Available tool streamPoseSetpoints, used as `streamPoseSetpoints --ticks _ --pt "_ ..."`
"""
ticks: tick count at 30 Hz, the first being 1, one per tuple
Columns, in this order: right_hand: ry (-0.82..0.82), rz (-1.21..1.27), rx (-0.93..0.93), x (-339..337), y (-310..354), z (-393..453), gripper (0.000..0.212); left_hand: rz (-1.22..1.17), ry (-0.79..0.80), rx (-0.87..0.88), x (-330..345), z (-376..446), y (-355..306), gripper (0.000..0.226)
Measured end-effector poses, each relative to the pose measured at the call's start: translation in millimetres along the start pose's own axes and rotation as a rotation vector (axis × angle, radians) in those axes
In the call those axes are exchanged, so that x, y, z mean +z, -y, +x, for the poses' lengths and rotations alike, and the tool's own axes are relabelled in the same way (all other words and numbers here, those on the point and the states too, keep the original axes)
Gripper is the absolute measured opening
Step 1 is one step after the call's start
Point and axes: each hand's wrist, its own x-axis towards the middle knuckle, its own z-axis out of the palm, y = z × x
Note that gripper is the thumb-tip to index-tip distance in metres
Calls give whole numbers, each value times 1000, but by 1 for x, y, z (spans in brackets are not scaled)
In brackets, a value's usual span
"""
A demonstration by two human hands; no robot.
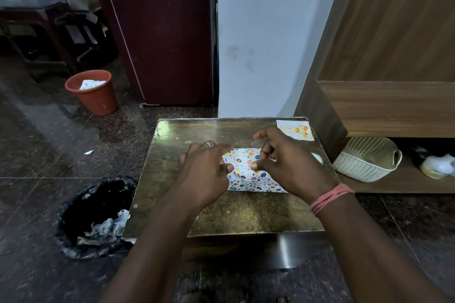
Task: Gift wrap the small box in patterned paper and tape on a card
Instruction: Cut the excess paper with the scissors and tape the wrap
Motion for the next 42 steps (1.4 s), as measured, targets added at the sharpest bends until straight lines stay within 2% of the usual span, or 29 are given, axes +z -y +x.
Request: streamPoseSetpoints --ticks 7,11,14,18,21,24,27,36,38,42 --pt "8 -59 21 0 1 5 45 -48 7 -137 -6 -1 4 39" --pt "17 -63 -6 0 1 6 43 -474 90 -224 -10 1 10 51" --pt "25 -51 -53 1 4 6 41 -532 76 -244 -7 3 11 40" --pt "54 168 -8 7 17 8 18 -560 98 -290 -7 6 12 39" --pt "142 293 27 7 24 10 3 -617 88 -307 -10 4 12 35" --pt "212 251 59 12 27 11 4 -663 78 -301 -11 2 12 27" --pt "179 220 119 17 29 13 7 -714 81 -305 -12 2 15 20" --pt "183 204 257 21 41 21 9 -789 103 -264 -9 4 22 24" --pt "196 209 278 21 43 24 4 -787 93 -267 -8 4 22 23" --pt "181 163 293 22 47 26 11 -812 94 -269 -7 4 23 23"
